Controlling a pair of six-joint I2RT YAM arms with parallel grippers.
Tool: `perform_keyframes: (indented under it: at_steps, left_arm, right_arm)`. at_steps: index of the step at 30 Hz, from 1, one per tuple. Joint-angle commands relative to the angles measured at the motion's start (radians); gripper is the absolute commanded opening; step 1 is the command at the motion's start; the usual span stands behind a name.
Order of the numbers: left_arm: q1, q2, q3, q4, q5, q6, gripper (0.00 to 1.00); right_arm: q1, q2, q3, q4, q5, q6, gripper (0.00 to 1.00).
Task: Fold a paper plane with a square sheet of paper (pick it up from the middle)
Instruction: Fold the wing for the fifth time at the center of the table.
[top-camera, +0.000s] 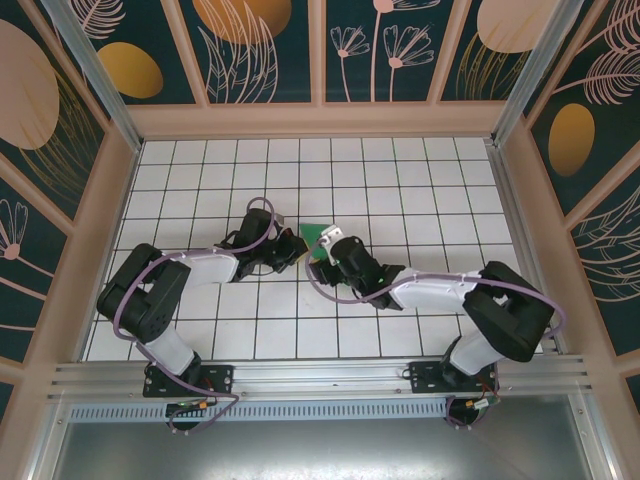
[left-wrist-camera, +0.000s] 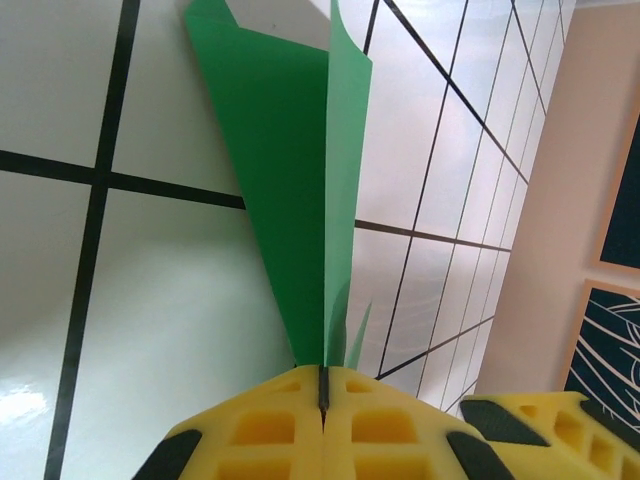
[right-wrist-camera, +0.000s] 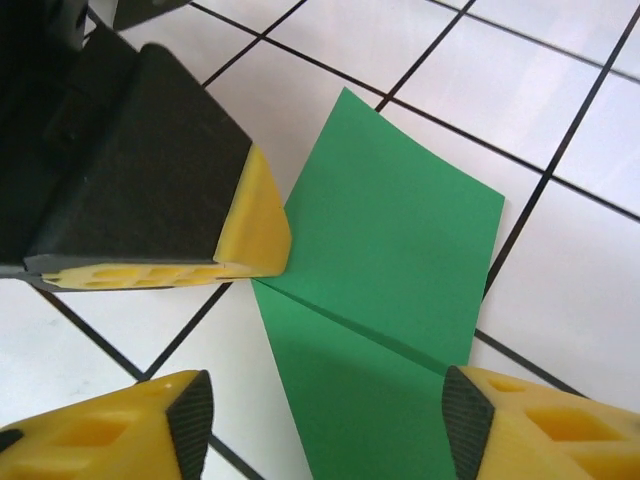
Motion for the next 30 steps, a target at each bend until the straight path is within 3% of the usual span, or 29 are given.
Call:
perform_keyframes:
  at_steps: [1,14,25,30]
  left_arm:
    - [-0.004,-0.020,0.025,-0.024,0.016,-0.007,0.00]
    - [-0.004,-0.026,0.031,-0.044,0.007,-0.011,0.00]
    - [-0.005,-0.037,0.028,-0.041,0.006,-0.024,0.00]
    - [-0.001,-0.058,0.038,-0.078,-0.023,-0.008,0.09]
  right_arm:
    - [0.039,0.038,-0.033,0.081,0.122,-0.102,0.61]
    - [0.079,0.187,-0.079,0.269,0.260,-0.205,0.47]
    - [0.077,0.217,-0.089,0.337,0.273,-0.236,0.25]
    - [0.076,0.206,-0.094,0.333,0.239,-0.225,0.15]
